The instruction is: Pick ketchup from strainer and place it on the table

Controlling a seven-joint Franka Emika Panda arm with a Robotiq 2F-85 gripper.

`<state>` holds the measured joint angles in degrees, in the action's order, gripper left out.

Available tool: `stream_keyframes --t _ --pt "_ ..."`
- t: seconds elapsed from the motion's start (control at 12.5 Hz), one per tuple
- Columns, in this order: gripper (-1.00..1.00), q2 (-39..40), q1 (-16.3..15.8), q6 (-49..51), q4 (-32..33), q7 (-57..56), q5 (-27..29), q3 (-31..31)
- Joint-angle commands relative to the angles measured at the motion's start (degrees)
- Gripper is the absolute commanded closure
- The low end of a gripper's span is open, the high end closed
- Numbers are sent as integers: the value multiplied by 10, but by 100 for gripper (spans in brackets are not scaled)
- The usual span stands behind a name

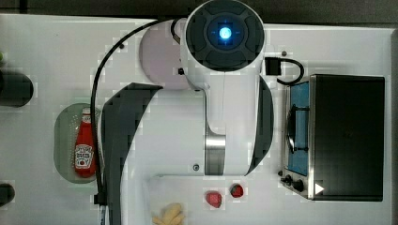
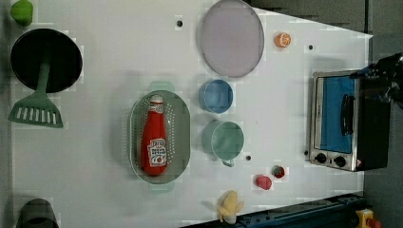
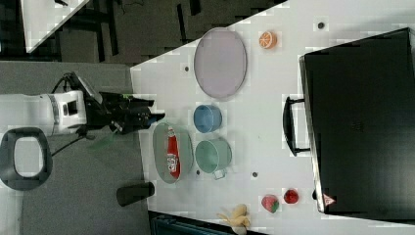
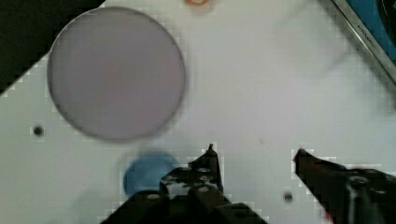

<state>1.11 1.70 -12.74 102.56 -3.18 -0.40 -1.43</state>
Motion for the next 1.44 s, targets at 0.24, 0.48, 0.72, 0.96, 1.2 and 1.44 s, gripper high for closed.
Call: stream_keyframes --t 0.24,0.48,0.72,0.96,1.2,1.44 --pt "-99 -145 55 88 83 16 24 -73" --pt "-100 -128 48 77 82 16 24 -137" --pt "-100 -103 45 54 83 16 24 -220" --pt "-100 -69 44 17 84 17 24 -300" --pt "-100 -29 42 -27 92 17 23 -378" --pt "-100 12 41 -99 122 22 22 -435"
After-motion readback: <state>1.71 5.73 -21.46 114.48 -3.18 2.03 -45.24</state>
